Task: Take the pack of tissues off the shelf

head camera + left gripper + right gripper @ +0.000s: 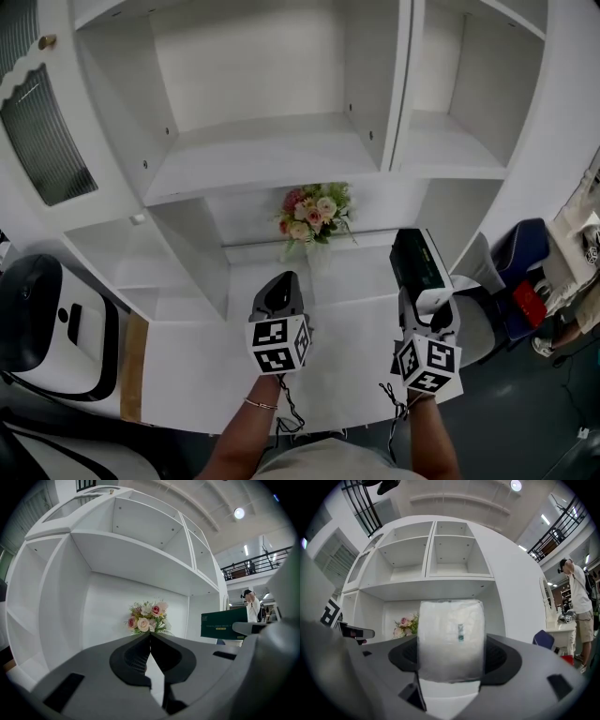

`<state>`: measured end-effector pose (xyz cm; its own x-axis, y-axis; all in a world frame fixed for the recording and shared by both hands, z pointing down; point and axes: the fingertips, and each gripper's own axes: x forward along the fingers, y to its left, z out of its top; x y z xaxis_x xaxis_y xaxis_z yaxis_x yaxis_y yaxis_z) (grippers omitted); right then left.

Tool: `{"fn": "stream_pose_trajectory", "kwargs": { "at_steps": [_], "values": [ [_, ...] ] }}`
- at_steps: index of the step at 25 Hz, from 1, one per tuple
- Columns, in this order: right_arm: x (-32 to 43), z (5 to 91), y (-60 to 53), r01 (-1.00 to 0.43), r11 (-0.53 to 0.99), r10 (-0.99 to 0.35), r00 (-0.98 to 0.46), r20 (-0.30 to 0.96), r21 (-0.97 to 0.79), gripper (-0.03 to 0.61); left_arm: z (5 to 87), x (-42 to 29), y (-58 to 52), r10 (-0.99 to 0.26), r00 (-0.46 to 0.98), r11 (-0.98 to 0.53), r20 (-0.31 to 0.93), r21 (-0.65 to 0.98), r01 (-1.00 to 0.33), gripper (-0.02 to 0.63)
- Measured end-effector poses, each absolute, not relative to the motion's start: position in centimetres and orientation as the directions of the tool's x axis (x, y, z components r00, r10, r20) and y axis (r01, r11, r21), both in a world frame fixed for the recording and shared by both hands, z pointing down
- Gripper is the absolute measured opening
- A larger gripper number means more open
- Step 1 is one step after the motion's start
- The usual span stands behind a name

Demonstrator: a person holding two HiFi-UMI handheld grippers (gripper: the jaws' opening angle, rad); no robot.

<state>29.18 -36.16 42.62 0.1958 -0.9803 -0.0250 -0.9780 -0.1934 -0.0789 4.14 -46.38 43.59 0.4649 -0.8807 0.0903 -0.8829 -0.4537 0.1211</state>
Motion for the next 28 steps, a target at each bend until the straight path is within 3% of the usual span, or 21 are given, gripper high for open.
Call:
{"fn": "stream_pose_trajectory", "kwargs": {
  "at_steps": [28],
  "values": [
    [27.6,40.6,-35.9,-0.989,-0.140,-0.988,0.143,-0.061,-0.050,0.342,42.7,3.5,-46.1,-0.887,0.456,-0.446,0.074,0.126,-0.886,0.018]
  ]
}}
